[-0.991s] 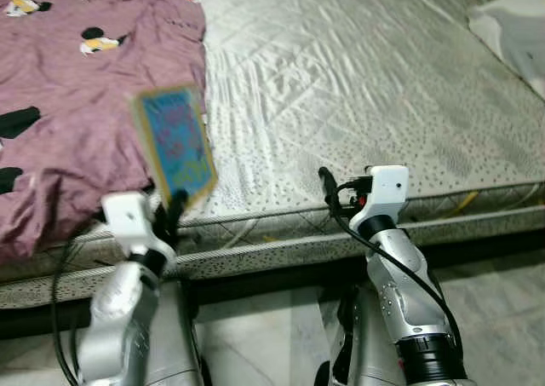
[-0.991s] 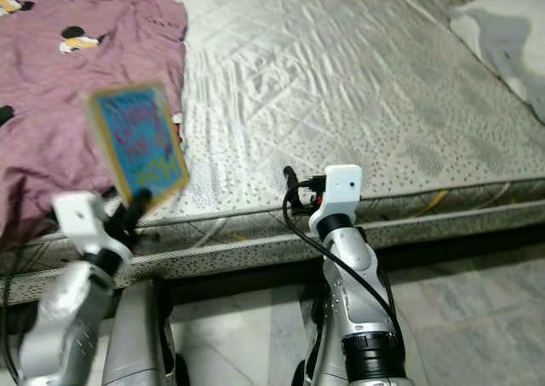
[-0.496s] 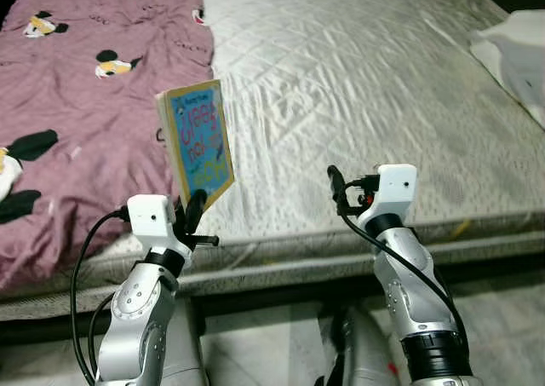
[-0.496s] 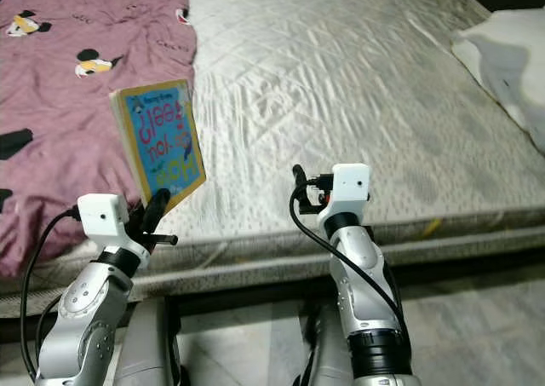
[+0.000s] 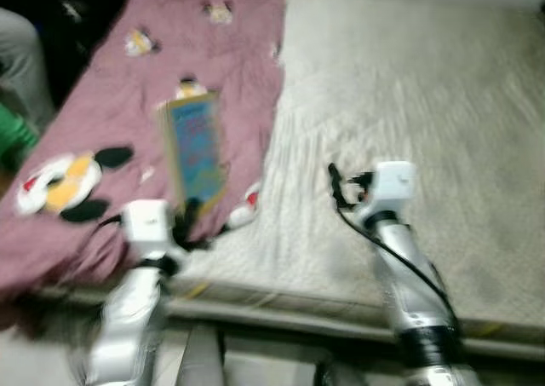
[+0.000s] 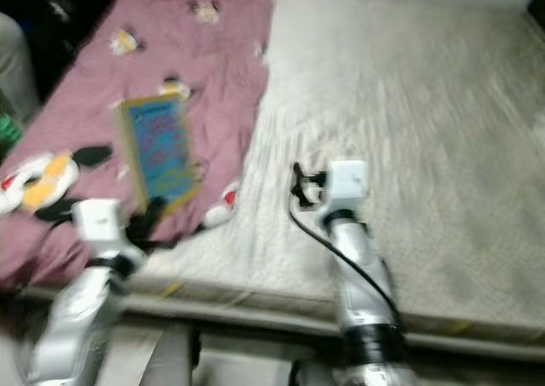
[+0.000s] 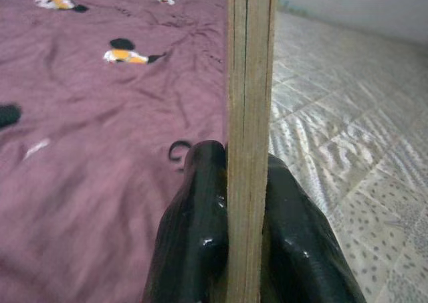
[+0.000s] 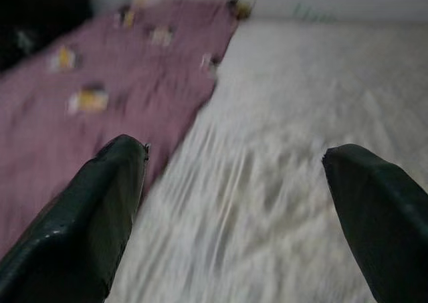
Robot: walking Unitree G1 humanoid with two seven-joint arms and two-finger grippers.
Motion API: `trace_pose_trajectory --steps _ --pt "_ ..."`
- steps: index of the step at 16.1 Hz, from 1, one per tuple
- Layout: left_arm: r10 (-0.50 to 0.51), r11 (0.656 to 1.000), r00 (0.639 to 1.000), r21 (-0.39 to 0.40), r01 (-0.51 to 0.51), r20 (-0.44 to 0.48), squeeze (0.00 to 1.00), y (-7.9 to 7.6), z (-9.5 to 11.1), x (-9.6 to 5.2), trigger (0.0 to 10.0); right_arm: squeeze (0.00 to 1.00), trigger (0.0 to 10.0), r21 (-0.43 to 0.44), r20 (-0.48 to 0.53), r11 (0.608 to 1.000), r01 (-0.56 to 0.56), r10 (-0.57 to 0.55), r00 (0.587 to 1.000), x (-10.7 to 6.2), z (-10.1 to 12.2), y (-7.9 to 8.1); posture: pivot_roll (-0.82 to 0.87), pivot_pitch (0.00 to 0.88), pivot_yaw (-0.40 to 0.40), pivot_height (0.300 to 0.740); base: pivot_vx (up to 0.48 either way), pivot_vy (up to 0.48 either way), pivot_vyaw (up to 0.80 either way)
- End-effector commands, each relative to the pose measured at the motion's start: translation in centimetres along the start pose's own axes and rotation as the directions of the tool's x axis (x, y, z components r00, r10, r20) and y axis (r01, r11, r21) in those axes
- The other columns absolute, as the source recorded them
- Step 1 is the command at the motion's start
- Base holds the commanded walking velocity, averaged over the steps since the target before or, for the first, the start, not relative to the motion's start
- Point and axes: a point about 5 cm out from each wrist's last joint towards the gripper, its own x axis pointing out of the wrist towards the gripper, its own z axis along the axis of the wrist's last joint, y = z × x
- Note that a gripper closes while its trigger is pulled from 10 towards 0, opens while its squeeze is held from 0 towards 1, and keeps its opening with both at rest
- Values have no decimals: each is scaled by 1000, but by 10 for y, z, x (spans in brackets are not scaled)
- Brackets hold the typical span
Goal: Clean up the room
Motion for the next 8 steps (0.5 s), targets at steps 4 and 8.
trace_pose_trajectory --steps 4,8 --pt "-106 994 994 -4 106 29 0 -31 5 8 2000 0 10000 -30 -59 994 107 -108 992 -13 -16 -29 11 99 -26 740 0 0 0" --pt "-61 998 998 37 60 14 0 -30 5 12 10000 0 10000 -29 -75 991 131 -133 988 -15 -21 -31 11 98 -24 740 0 0 0"
